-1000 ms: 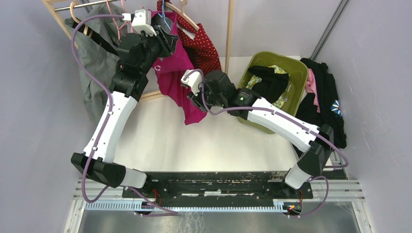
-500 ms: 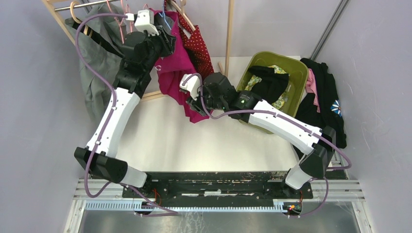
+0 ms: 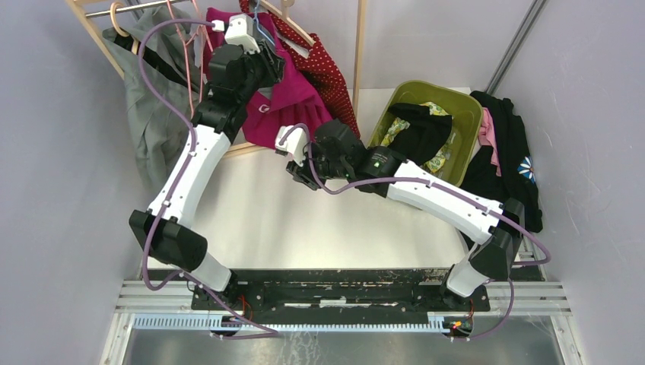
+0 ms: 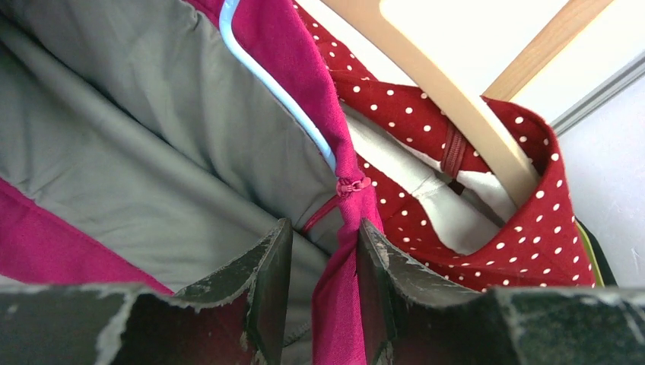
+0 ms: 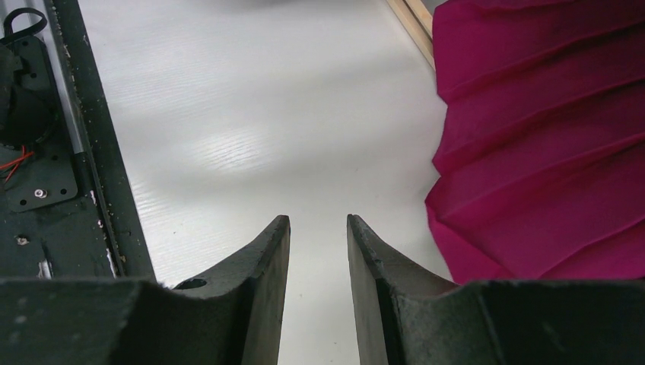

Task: Remove the skirt from the hanger
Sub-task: Pick up the hanger from the clothesline.

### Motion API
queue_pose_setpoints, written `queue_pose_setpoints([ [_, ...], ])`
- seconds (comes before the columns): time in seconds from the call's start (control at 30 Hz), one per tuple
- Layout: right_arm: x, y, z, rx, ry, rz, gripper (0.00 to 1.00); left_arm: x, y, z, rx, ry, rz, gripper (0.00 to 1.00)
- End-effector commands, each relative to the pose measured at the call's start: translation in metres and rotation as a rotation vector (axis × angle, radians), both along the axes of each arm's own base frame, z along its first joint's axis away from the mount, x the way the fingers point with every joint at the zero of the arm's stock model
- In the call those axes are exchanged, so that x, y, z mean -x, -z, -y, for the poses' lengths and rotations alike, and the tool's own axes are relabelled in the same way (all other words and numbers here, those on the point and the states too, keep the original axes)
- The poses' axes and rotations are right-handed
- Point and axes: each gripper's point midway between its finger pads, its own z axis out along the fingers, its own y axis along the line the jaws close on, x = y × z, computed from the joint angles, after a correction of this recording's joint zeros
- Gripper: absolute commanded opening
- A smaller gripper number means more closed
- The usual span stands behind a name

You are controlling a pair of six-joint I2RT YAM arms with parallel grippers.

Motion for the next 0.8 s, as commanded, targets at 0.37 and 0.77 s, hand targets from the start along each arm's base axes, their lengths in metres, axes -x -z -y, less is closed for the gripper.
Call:
queue_pose_setpoints([
  [0.37, -0.047, -0.049, 0.041, 0.055, 0.271, 0.267, 0.45, 0.039, -0.034, -0.038, -0.028, -0.135, 0.043, 0.42],
  [0.77, -0.095, -0.076, 0.066, 0.074, 0.51, 0.411, 0.48, 0.088, -0.041, -0.079, -0.124, -0.248, 0.056, 0.44],
])
